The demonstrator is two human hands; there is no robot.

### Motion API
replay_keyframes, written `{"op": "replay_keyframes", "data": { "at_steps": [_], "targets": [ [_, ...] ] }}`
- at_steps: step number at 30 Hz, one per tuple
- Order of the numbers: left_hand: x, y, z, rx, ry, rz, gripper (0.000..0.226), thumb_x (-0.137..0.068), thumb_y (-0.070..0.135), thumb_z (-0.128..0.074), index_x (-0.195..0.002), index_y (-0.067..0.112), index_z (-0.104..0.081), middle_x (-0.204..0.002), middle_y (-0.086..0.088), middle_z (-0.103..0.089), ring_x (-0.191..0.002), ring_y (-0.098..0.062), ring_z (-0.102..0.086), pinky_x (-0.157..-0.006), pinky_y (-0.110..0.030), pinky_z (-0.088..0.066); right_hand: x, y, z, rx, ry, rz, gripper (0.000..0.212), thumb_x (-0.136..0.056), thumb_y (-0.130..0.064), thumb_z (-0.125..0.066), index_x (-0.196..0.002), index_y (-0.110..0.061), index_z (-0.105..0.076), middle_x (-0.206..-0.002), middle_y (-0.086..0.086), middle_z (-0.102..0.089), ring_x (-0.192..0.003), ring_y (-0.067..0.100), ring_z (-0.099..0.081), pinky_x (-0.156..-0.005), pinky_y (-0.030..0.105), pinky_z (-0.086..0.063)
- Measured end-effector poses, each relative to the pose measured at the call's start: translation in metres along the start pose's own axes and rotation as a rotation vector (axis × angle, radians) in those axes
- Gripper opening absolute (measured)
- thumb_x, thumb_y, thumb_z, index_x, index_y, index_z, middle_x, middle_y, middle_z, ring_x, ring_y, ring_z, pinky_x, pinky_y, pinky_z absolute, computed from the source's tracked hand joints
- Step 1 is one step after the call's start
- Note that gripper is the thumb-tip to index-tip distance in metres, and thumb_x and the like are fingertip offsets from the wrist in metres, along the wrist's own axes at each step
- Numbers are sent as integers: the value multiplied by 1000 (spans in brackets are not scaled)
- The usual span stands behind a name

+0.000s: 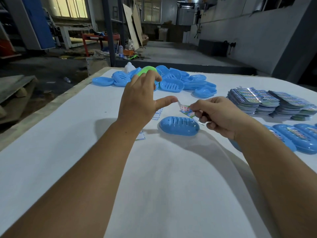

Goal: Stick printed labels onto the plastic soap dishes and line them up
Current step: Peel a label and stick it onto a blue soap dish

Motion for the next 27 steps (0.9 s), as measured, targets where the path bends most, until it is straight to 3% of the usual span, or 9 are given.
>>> {"op": "replay_keyframes", "data": {
  "at_steps": [3,5,7,9,11,13,15,19,27],
  "targets": [
    [0,-4,-7,-120,-66,-14,62,-75,72,-66,-105,18,-61,-94,0,-61,-91,-19,-51,-77,-32,-37,-1,-10,13,101,136,113,25,-79,-17,-72,-55,-13,-66,-52,0,-56,-43,9,-44,-36,18,-34],
    [2,-12,-20,-263,-202,41,60,-70,77,-66,-101,26,-62,-92,7,-59,-93,-18,-53,-78,-35,-36,-1,-14,14,217,174,180,31,-79,-18,-70,-49,-14,-66,-48,1,-55,-42,11,-43,-37,19,-36],
    [6,-21,-31,-314,-294,129,47,-74,74,-67,-94,31,-65,-88,11,-62,-92,-16,-55,-79,-35,-40,0,-15,11,310,189,220,28,-79,-19,-70,-51,-12,-67,-45,-1,-54,-37,9,-41,-36,19,-35],
    [9,-30,-34,-133,-288,274,35,-85,62,-65,-83,28,-68,-81,12,-67,-84,-12,-61,-76,-34,-47,0,-14,9,339,192,237,22,-78,-20,-71,-59,-9,-69,-45,-2,-56,-35,6,-41,-36,18,-35],
    [14,-36,-42,142,-285,437,43,-91,58,-59,-76,20,-72,-67,14,-69,-73,-4,-63,-69,-32,-51,0,-15,9,327,198,253,17,-77,-21,-71,-63,-11,-71,-47,-3,-58,-37,5,-43,-36,18,-36],
    [18,-33,-52,290,-329,521,50,-89,63,-58,-72,19,-75,-60,25,-66,-67,8,-59,-61,-27,-46,0,-16,11,311,208,264,15,-77,-21,-72,-63,-16,-72,-48,-4,-59,-38,5,-45,-37,19,-37],
    [22,-30,-59,336,-379,541,46,-85,64,-64,-72,21,-75,-54,25,-62,-58,9,-56,-56,-24,-39,1,-18,10,312,211,270,16,-77,-21,-72,-61,-19,-72,-48,-5,-59,-38,4,-45,-37,18,-36],
    [23,-29,-66,394,-432,533,20,-84,40,-76,-69,26,-73,-55,19,-64,-53,8,-54,-59,-21,-40,2,-18,9,306,205,266,19,-79,-21,-72,-61,-23,-74,-49,-4,-61,-39,5,-46,-37,19,-38],
    [32,-27,-68,478,-453,657,20,-80,34,-73,-71,17,-77,-70,3,-74,-55,1,-55,-60,-25,-46,-1,-6,10,295,152,151,23,-81,-28,-73,-64,-12,-74,-54,-4,-64,-47,9,-52,-40,20,-40]
  ]
}}
Point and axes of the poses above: each hand's wrist, its own x-axis away from the middle knuckle, its own z-axis out of the back of the hand, y = z × x, the point moved 9 cm from there along -x, towards the middle knuckle
